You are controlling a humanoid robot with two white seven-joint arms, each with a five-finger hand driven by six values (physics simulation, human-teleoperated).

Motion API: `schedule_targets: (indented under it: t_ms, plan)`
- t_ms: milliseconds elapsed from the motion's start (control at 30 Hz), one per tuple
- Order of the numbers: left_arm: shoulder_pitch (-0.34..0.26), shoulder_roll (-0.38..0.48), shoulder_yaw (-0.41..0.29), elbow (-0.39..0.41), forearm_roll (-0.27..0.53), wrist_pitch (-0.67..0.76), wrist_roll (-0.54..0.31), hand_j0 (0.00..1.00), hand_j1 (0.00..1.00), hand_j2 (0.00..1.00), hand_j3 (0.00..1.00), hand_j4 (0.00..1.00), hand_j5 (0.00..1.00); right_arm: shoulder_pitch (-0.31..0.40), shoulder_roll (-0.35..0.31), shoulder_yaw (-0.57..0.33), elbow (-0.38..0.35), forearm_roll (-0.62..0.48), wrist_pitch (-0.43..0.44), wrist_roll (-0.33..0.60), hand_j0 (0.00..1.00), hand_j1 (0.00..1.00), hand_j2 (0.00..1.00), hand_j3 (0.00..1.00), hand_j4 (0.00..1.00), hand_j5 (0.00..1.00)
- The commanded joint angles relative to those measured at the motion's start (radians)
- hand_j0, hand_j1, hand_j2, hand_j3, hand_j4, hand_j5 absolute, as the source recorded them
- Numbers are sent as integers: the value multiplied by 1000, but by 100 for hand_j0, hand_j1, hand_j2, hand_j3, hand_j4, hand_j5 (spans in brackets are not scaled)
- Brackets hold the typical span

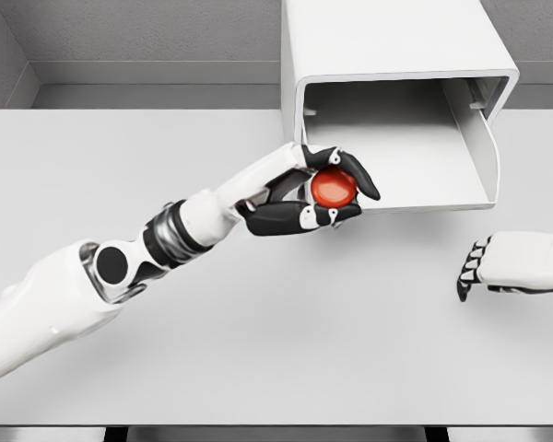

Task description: Slide open multi-storey tabletop storage cabinets and put open load switch and slide close multi-storey tabletop storage cabinets

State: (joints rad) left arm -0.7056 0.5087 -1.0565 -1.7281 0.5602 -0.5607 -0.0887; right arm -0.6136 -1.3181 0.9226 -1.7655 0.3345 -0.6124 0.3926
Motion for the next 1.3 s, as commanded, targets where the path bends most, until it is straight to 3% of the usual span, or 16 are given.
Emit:
schedule_targets:
  t_ms: [0,600,733,1267]
  plan:
    - [-2,-18,1,36,6,5,-2,50,50,50,50,50,50,0,4,-1,0,-5,2,2,56,56,56,56,56,56]
    - [-74,-111,3,104,4,101,0,51,51,51,51,51,51,11,11,-1,0,1,2,3,56,56,56,56,56,56]
    - [-91,-141,4,163,6,101,-2,51,51,51,51,51,51,14,13,-1,0,1,2,9,56,56,56,56,56,56]
    - [-143,-242,6,269,4,173,0,53,53,53,53,53,53,18,13,-1,0,1,2,17,56,56,56,56,56,56]
